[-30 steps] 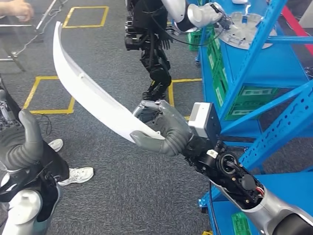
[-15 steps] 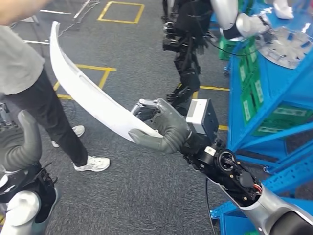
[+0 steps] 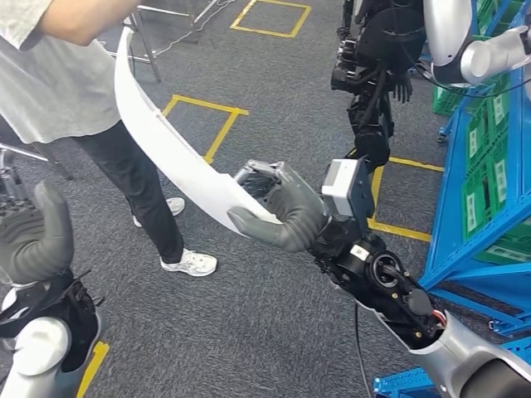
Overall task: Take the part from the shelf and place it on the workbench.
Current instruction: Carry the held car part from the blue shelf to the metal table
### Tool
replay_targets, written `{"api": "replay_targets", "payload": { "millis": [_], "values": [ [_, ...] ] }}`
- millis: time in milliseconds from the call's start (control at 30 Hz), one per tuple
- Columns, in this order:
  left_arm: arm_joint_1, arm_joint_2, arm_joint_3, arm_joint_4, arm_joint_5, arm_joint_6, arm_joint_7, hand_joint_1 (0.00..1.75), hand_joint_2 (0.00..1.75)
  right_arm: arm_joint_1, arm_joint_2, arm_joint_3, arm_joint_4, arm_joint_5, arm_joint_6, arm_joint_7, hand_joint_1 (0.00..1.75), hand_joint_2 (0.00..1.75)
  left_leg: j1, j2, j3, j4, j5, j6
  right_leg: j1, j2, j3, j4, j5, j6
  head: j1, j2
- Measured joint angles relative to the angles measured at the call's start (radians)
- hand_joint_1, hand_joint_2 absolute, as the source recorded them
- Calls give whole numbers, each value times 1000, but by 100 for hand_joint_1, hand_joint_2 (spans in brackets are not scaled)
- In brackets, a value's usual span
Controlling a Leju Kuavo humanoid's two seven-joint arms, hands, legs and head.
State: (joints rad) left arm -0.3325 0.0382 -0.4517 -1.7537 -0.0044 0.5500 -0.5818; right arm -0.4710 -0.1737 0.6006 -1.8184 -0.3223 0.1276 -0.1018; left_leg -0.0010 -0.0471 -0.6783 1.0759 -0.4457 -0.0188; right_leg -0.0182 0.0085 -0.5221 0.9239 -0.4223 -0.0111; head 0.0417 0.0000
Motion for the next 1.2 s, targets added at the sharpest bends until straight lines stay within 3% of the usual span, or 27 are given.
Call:
{"api": "replay_targets", "payload": {
  "millis": [67,100,133,167,233,300,367,400,467,533,567,600,633,667,733,767,800,900,967,1000,1067,1100,1133,1167,1200],
  "values": [
    [2,0,-3,4,4,1,-1,0,175,2,0,0,5,0,0,0,175,175,9,32,-68,135,-53,-11,1,-29,-2,0,0,-1,-13,0],
    [3,0,-3,7,6,1,-1,0,175,4,0,0,7,0,0,1,175,175,13,37,-84,165,-57,-16,1,-43,-3,1,-1,0,-18,0],
    [4,0,-4,9,8,0,-1,0,175,4,0,1,10,0,0,1,175,175,16,41,-78,152,-41,-20,0,-57,-4,2,-3,1,-22,0],
    [4,0,-4,12,10,-1,-2,0,175,4,0,1,12,0,0,1,175,175,19,48,-50,100,-11,-23,-1,-69,-3,4,-5,4,-26,0],
    [4,-1,-4,16,12,-5,-6,0,175,2,0,1,17,-2,0,-1,175,175,18,87,29,-49,47,-23,0,-91,-2,12,-13,13,-34,0],
    [3,-2,-4,20,13,-8,-13,0,175,-1,0,1,21,-4,0,-4,175,175,12,108,67,-126,65,-12,6,-108,-1,17,-21,25,-34,0],
    [3,-3,-4,25,13,-11,-19,0,175,-4,0,2,26,-6,0,-7,175,175,10,88,66,-128,62,4,8,-125,4,17,-27,35,-27,0],
    [2,-3,-4,26,13,-13,-21,0,175,-6,0,2,29,-6,1,-9,175,175,11,77,67,-129,62,10,6,-125,5,20,-33,41,-24,0],
    [0,-4,-3,29,14,-14,-24,0,175,-9,0,2,34,-6,1,-11,175,175,15,57,71,-132,64,23,0,-85,-13,69,-70,49,-17,0],
    [-1,-7,-3,32,15,-15,-24,0,175,-10,0,2,38,-6,1,-13,175,175,16,35,72,-133,65,30,-1,-30,-77,207,-137,53,-4,0],
    [0,-8,-3,35,15,-15,-24,0,175,-10,0,2,41,-6,1,-13,175,175,15,23,72,-133,65,32,-1,-18,-114,283,-164,53,3,0],
    [0,-9,-3,37,15,-16,-24,0,175,-9,0,2,44,-6,1,-13,175,175,14,9,72,-132,65,32,0,-13,-141,332,-174,53,8,0],
    [1,-9,-3,40,15,-16,-24,0,175,-8,0,3,47,-6,1,-13,175,175,13,-5,73,-132,65,32,0,-11,-150,342,-163,50,11,0],
    [1,-9,-3,41,15,-16,-24,0,175,-8,0,3,49,-6,1,-13,175,175,12,-20,74,-131,64,32,0,-8,-139,307,-131,47,13,0],
    [2,-11,-3,42,15,-18,-25,0,175,-8,-1,2,52,-6,1,-13,175,175,13,-41,77,-131,64,31,0,9,-82,165,-49,35,19,0],
    [3,-11,-3,43,15,-20,-25,0,175,-9,-2,2,52,-6,0,-13,175,175,12,-51,76,-129,64,29,1,20,-56,100,-22,29,21,0],
    [5,-11,-3,44,15,-22,-25,0,175,-10,-4,1,52,-6,0,-13,175,175,13,-56,73,-128,65,25,3,27,-37,58,-10,25,23,0],
    [17,-11,-4,46,16,-26,-25,0,175,-12,-4,2,53,-6,-2,-12,175,175,16,-70,62,-131,70,9,3,28,-21,27,-10,18,24,0],
    [18,-10,-4,46,16,-26,-24,0,175,-13,-5,2,53,-6,-4,-12,175,175,14,-44,51,-103,47,1,-4,19,-13,13,-1,10,16,0],
    [17,-10,-3,47,16,-26,-24,0,175,-13,-5,2,53,-6,-6,-11,175,175,15,-21,30,-57,19,-3,-7,13,-10,7,2,6,9,0],
    [19,-9,-3,47,16,-26,-23,0,175,-12,-5,3,54,-6,-10,-9,175,175,18,24,-38,88,-46,-12,-4,2,-11,5,4,3,-6,0],
    [22,-9,-3,47,16,-26,-22,0,175,-11,-5,4,56,-6,-11,-8,175,175,21,33,-68,148,-65,-17,-4,-4,-11,5,4,3,-12,0],
    [25,-8,-3,47,15,-26,-20,0,175,-11,-5,6,57,-6,-12,-7,175,175,22,37,-82,176,-67,-21,-4,-10,-12,6,4,3,-17,0],
    [26,-8,-3,47,15,-26,-18,0,175,-10,-5,8,58,-6,-12,-6,175,175,23,38,-73,160,-50,-23,-4,-15,-12,6,3,4,-22,0],
    [27,-7,-3,47,15,-25,-16,0,175,-10,-5,9,58,-6,-12,-6,175,175,25,40,-42,103,-19,-24,-5,-19,-11,7,2,6,-27,0]
  ]
}}
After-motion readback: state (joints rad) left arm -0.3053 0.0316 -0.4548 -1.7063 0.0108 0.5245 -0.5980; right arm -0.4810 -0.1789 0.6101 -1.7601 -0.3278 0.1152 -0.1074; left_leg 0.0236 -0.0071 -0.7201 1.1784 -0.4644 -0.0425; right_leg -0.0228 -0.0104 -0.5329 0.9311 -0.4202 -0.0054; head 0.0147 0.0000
